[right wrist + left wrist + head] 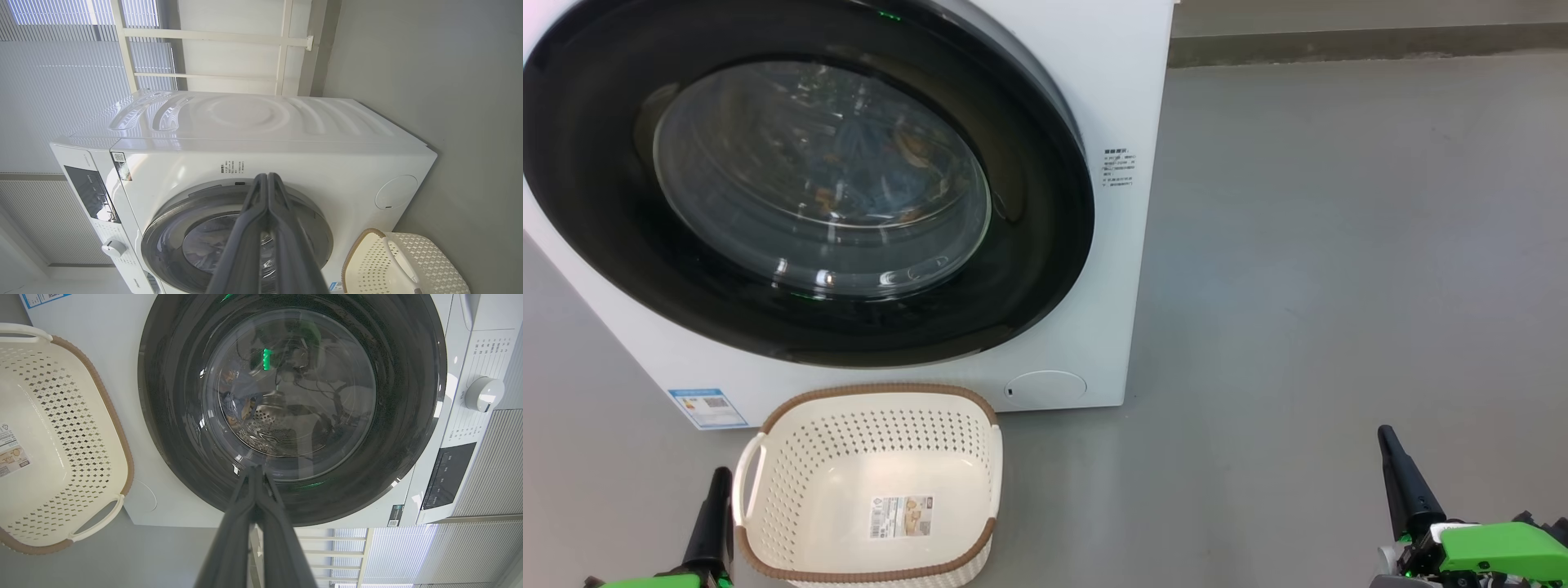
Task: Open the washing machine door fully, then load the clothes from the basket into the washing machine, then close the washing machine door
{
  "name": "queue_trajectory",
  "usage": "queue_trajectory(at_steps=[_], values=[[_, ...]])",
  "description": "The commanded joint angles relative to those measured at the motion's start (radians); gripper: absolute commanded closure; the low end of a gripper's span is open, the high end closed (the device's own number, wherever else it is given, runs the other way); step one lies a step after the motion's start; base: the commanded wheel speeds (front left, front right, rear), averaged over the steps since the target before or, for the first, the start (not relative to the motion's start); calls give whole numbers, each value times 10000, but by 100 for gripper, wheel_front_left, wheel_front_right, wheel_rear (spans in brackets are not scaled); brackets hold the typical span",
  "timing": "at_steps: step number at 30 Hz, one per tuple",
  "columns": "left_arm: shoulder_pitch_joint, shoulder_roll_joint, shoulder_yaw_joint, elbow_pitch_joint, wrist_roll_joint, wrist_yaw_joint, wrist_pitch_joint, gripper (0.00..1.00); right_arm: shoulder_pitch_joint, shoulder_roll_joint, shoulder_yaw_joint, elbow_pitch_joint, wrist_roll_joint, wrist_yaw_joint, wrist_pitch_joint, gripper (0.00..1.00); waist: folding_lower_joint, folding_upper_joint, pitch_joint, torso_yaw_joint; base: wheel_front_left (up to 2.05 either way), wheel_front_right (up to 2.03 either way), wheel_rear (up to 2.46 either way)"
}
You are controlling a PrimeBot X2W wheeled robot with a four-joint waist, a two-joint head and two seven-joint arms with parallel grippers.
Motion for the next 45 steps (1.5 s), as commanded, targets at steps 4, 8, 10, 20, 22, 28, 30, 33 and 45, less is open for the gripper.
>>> queue_trajectory(at_steps=[4, 8, 10, 20, 22, 28, 30, 33, 45], values=[[-538, 62, 396, -196, -452, -31, 158, 100, -460, 34, 221, -336, 432, -11, 167, 100, 0, 0, -22, -5, 0, 0, 0], [-538, 57, 403, -196, -446, -31, 164, 100, -460, 34, 222, -336, 433, -11, 167, 100, 0, 0, -22, -5, 0, 0, 0], [-539, 55, 407, -196, -443, -31, 167, 100, -460, 34, 222, -336, 433, -11, 166, 100, 0, 0, -22, -5, 0, 0, 0], [-540, 43, 423, -196, -429, -31, 180, 100, -460, 34, 223, -336, 434, -11, 166, 100, 0, 0, -22, -5, 0, 0, 0], [-540, 41, 426, -196, -426, -31, 183, 100, -460, 34, 223, -336, 434, -11, 166, 100, 0, 0, -22, -5, 0, 0, 0], [-541, 35, 435, -195, -419, -31, 190, 100, -460, 34, 223, -336, 434, -11, 165, 100, 0, 0, -22, -5, 0, 0, 0], [-541, 33, 438, -195, -416, -31, 192, 100, -460, 34, 223, -336, 434, -11, 165, 100, 0, 0, -22, -5, 0, 0, 0], [-542, 30, 442, -195, -413, -31, 196, 100, -460, 34, 224, -336, 434, -11, 165, 100, 0, 0, -22, -5, 0, 0, 0], [-543, 19, 457, -195, -401, -31, 207, 100, -460, 34, 224, -336, 435, -11, 164, 100, 0, 0, -22, -5, 0, 0, 0]])
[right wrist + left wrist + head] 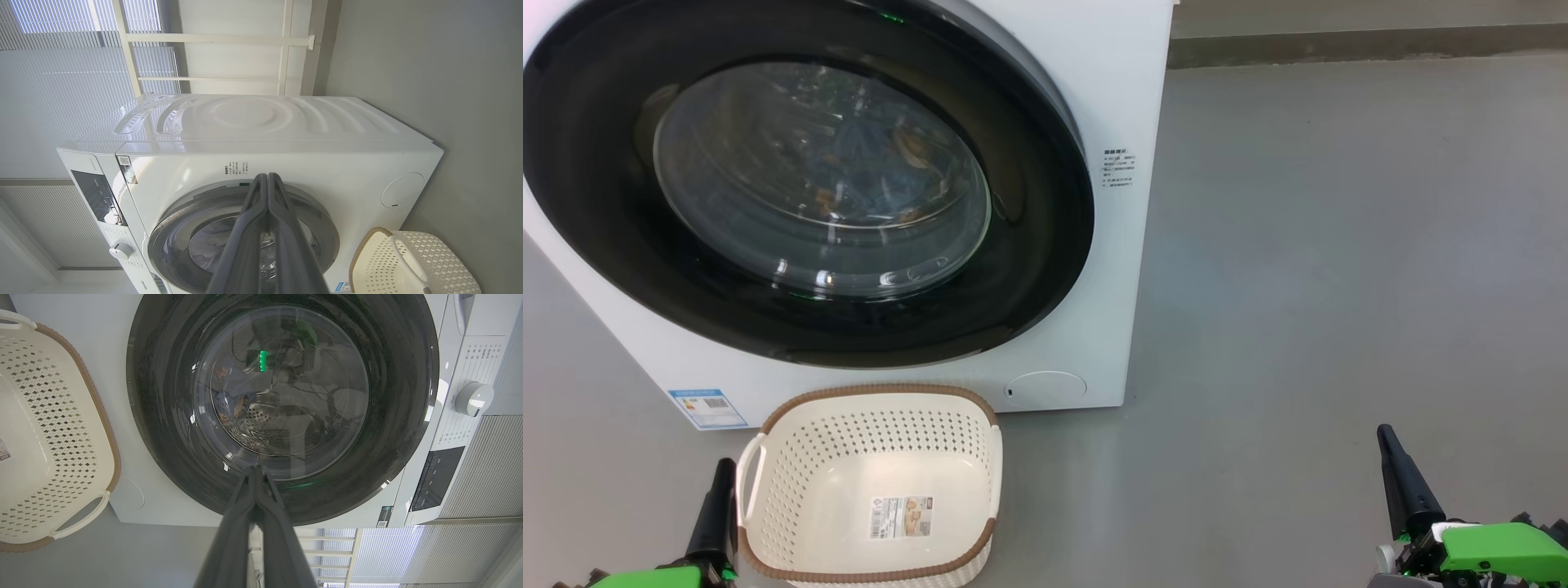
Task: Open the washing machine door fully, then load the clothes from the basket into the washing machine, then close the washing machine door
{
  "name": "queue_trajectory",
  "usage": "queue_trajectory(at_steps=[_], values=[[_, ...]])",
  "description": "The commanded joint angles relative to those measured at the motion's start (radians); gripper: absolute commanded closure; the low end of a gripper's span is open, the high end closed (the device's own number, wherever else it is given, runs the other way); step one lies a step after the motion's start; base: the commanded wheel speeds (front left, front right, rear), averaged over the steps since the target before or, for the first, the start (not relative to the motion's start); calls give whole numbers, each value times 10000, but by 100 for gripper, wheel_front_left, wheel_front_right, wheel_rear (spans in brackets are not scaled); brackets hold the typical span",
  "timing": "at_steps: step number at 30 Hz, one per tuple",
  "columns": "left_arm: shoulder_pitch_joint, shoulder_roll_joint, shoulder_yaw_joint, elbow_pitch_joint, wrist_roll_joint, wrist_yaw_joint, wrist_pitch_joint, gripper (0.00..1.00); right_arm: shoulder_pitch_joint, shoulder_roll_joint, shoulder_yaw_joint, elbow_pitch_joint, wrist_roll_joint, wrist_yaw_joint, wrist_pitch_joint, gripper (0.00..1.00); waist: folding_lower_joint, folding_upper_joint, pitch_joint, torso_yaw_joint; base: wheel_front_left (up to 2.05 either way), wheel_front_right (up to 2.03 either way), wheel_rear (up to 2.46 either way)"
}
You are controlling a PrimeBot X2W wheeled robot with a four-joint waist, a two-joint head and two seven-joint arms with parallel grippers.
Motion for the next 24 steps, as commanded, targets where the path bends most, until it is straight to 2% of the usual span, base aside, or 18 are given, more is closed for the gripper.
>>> queue_trajectory(at_steps=[1, 24], values=[[-379, 176, 364, -199, 9, -31, 36, 100, -452, -35, 240, -297, 27, -9, 78, 100, 0, 0, 0, 0, 0, 0, 0], [-381, 161, 386, -199, 27, -31, 53, 100, -452, -35, 241, -297, 27, -9, 77, 100, 0, 0, 0, 0, 0, 0, 0]])
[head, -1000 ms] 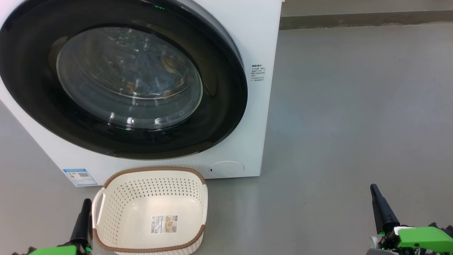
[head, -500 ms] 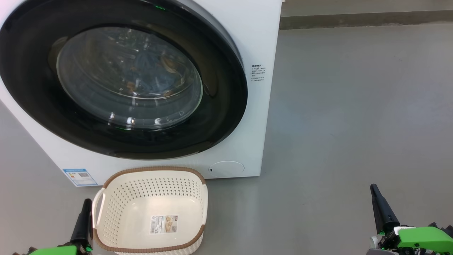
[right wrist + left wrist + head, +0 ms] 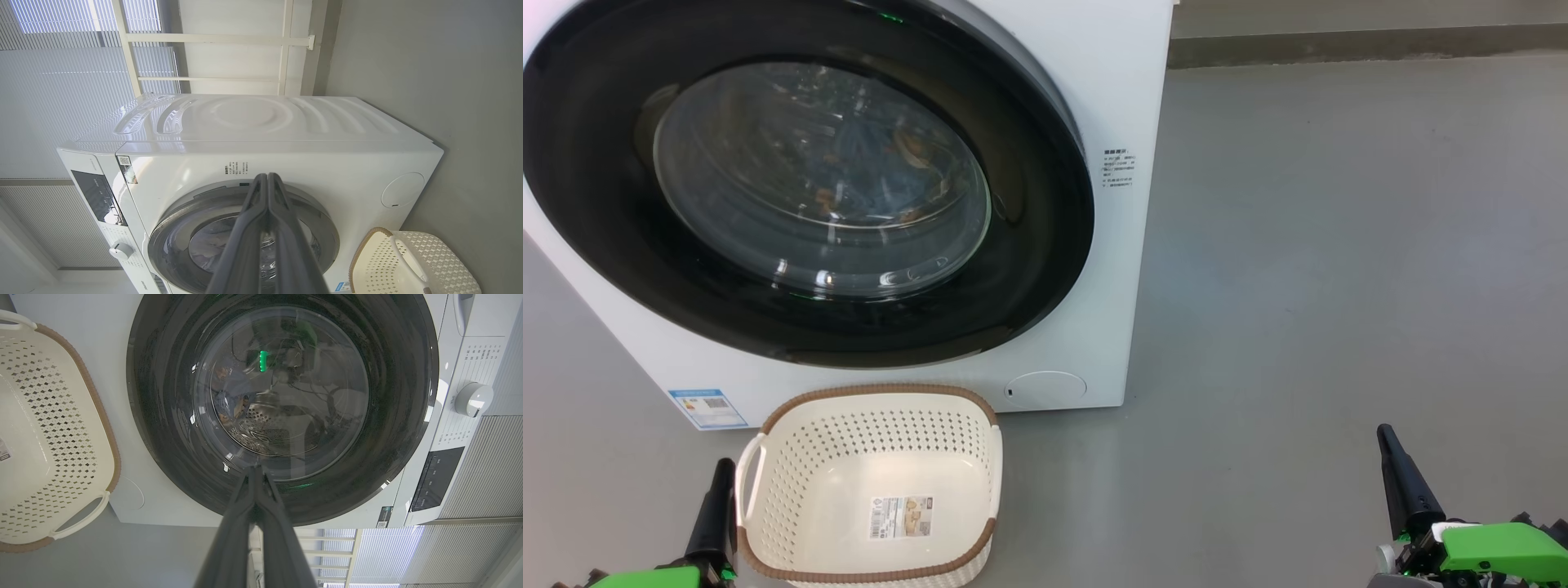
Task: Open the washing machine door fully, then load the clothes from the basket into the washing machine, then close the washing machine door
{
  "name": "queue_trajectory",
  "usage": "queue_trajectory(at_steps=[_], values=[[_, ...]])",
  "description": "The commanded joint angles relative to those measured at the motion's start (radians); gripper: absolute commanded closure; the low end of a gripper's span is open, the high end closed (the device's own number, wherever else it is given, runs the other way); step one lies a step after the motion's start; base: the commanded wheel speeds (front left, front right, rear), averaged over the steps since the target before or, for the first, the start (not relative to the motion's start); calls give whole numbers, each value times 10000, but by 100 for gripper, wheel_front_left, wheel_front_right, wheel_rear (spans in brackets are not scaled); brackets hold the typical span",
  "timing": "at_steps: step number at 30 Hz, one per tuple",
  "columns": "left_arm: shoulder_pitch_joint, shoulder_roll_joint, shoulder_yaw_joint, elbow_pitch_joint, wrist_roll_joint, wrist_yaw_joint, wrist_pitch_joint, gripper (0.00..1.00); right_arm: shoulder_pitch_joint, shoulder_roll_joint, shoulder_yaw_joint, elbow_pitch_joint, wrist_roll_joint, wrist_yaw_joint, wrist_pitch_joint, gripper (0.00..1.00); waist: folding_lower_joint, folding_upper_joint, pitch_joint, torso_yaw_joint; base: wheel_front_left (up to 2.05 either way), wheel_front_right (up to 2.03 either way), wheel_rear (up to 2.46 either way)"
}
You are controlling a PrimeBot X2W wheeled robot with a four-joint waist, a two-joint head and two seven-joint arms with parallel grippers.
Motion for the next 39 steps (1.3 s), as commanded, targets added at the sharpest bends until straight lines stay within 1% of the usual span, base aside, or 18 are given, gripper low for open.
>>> queue_trajectory(at_steps=[1, 39], values=[[-380, 162, 364, -199, 25, -31, 48, 100, -451, -35, 241, -297, 27, -9, 77, 100, 0, -1, 0, 0, 0, 0, 0], [-382, 146, 388, -198, 46, -31, 68, 100, -451, -35, 242, -297, 28, -9, 76, 100, 0, -1, 0, 0, 0, 0, 0]])
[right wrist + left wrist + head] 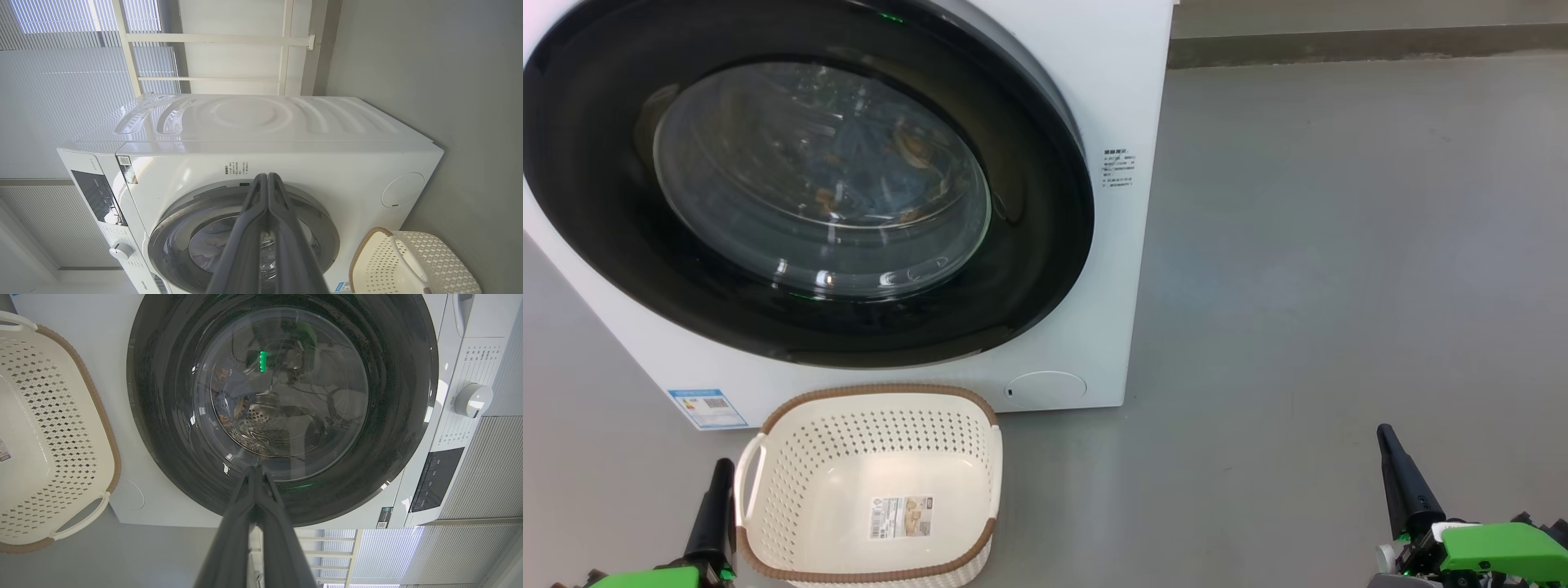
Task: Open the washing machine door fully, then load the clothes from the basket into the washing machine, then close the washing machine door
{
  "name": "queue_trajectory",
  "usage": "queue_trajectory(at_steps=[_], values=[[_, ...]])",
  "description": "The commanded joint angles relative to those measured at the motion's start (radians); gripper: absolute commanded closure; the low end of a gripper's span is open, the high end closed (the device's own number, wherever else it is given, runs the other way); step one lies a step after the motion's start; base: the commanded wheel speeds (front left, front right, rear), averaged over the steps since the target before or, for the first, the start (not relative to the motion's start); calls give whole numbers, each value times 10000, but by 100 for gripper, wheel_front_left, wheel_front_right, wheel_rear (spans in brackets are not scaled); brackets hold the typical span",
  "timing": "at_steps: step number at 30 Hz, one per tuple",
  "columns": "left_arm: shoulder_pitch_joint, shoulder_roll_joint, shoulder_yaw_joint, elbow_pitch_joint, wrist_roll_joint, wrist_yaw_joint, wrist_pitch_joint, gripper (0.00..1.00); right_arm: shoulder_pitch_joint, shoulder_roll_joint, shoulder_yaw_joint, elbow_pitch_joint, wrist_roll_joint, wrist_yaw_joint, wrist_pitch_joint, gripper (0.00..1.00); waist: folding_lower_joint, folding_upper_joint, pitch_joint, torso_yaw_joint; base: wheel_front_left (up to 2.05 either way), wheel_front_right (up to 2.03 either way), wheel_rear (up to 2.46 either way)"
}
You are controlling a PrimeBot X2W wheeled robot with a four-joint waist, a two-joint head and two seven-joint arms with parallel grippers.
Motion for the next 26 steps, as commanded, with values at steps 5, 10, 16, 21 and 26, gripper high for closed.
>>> queue_trajectory(at_steps=[5, 10, 16, 21, 26], values=[[-382, 152, 360, -198, 34, -31, 62, 100, -450, -37, 242, -297, 28, -9, 76, 100, 0, 0, 0, 0, 0, 0, 0], [-382, 150, 362, -198, 36, -31, 63, 100, -450, -37, 242, -297, 29, -9, 76, 100, 0, 0, 0, 0, 0, 0, 0], [-383, 149, 364, -198, 38, -31, 65, 100, -450, -37, 242, -297, 29, -9, 76, 100, 0, 0, 0, 0, 0, 0, 0], [-383, 148, 366, -198, 39, -31, 67, 100, -450, -37, 242, -297, 29, -9, 76, 100, 0, 0, 0, 0, 0, 0, 0], [-383, 147, 367, -198, 40, -31, 68, 100, -450, -37, 243, -297, 29, -9, 76, 100, 0, 0, 0, 0, 0, 0, 0]])
